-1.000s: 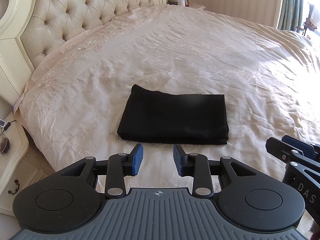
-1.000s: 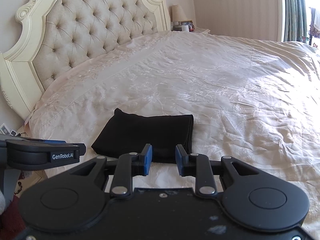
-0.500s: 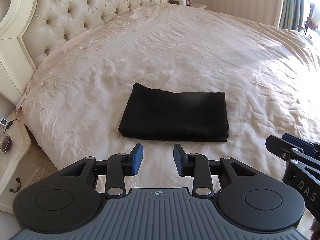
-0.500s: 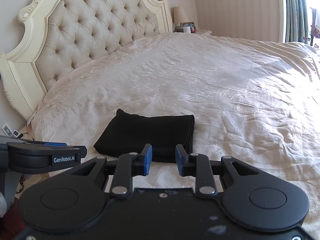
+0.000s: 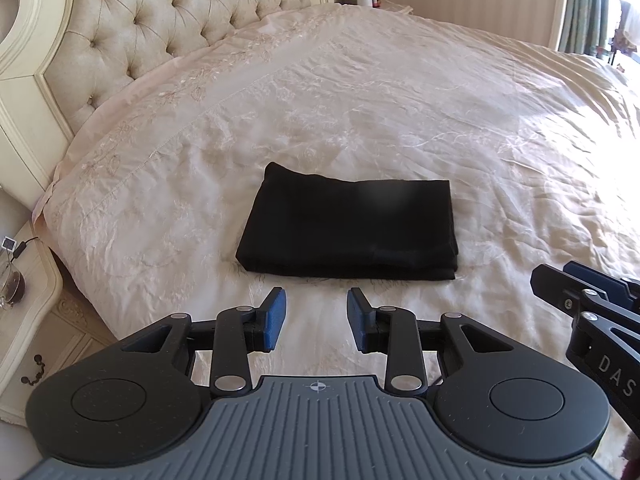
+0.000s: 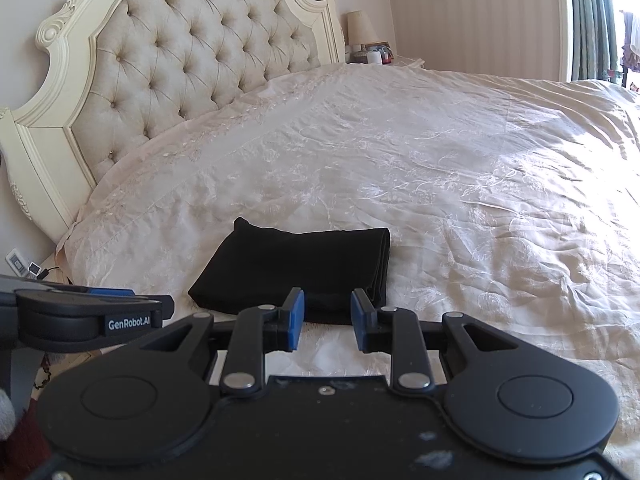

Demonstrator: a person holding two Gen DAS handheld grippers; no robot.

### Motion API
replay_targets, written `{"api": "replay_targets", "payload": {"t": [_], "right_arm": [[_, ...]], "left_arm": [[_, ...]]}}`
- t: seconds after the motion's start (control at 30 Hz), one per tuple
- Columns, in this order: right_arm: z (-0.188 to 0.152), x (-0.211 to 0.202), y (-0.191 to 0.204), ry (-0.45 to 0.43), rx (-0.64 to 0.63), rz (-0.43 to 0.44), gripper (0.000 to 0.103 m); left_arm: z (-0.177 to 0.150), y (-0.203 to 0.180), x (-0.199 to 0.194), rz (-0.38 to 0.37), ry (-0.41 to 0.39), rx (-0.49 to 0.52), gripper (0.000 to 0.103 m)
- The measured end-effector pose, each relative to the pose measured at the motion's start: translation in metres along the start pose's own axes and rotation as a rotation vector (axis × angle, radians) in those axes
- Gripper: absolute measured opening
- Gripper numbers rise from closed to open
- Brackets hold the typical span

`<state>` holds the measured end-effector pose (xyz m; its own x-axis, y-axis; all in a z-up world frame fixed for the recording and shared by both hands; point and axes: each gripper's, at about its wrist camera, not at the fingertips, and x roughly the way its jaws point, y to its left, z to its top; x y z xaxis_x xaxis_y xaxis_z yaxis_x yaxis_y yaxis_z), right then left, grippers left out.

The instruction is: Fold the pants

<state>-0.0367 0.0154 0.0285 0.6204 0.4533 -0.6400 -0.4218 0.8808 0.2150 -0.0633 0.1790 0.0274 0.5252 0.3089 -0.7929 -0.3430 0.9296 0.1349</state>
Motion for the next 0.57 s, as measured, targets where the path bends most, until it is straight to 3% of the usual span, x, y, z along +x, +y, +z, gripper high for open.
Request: {"api": "replay_targets", "payload": {"t": [0.57], "right_arm": [[-0.0004,0.0021,0.0039,0.004,-0.009,0.015,0.028]], "left_arm": [[0.0026,0.0042,0.0043,0.003,0.0,0.007,0.033]]}}
